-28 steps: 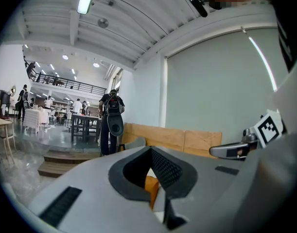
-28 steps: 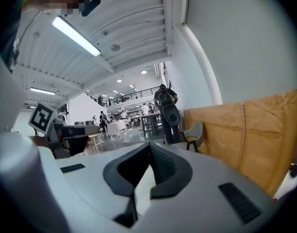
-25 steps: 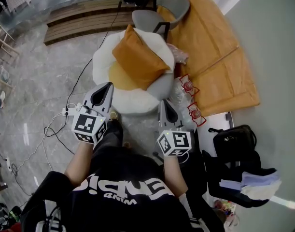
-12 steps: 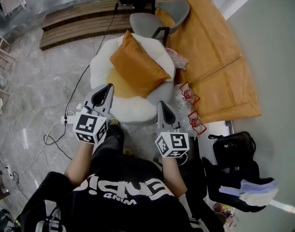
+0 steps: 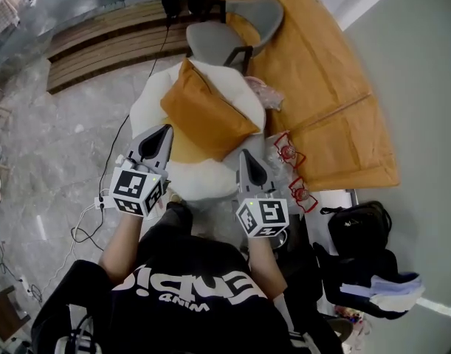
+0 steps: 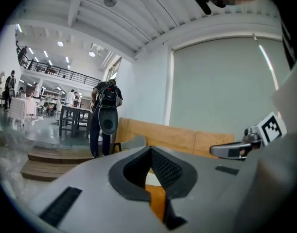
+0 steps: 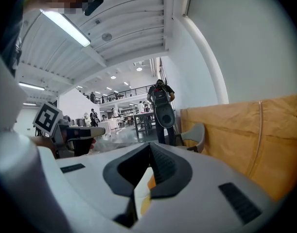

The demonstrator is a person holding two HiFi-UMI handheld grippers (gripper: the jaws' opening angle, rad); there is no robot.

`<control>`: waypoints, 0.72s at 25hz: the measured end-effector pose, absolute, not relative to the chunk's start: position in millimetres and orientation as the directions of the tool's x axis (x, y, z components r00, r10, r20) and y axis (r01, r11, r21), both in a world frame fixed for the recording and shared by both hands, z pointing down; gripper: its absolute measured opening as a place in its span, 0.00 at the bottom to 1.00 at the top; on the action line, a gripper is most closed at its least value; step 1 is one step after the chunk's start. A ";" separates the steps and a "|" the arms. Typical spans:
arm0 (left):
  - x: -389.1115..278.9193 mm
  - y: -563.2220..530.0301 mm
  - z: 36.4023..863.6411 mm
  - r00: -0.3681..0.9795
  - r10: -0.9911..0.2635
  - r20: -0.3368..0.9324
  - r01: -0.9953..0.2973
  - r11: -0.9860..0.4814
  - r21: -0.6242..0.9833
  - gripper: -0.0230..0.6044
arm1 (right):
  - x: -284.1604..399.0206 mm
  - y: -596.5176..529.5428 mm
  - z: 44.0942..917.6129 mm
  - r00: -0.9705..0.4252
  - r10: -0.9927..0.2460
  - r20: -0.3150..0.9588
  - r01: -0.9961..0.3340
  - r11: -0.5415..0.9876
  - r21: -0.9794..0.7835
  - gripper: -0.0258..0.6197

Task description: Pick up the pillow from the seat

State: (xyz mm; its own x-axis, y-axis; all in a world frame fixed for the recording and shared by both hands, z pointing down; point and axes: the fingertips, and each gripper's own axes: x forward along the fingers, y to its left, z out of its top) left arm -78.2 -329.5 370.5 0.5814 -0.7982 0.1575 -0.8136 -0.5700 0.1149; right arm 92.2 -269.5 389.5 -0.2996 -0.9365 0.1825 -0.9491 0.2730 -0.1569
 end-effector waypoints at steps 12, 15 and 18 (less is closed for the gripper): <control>-69.9 -412.7 371.9 0.663 -0.730 0.166 -0.749 -0.649 0.137 0.05 | 84.0 -345.0 377.9 -0.227 -0.961 0.156 -0.971 0.210 -0.118 0.07; -68.7 -430.6 368.8 0.649 -0.745 0.155 -0.761 -0.636 0.126 0.05 | 87.0 -362.2 371.7 -0.228 -0.965 0.131 -0.971 0.215 -0.107 0.07; -69.0 -448.2 365.0 0.634 -0.763 0.124 -0.773 -0.623 0.119 0.05 | 88.1 -378.1 371.6 -0.238 -0.963 0.129 -0.969 0.227 -0.098 0.07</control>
State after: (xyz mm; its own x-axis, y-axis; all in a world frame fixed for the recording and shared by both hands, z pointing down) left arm -69.0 -448.2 365.0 0.6341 -0.7632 0.1238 -0.7731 -0.6230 0.1190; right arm 88.1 -378.1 371.6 -0.2382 -0.9626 0.1289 -0.9690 0.2266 -0.0982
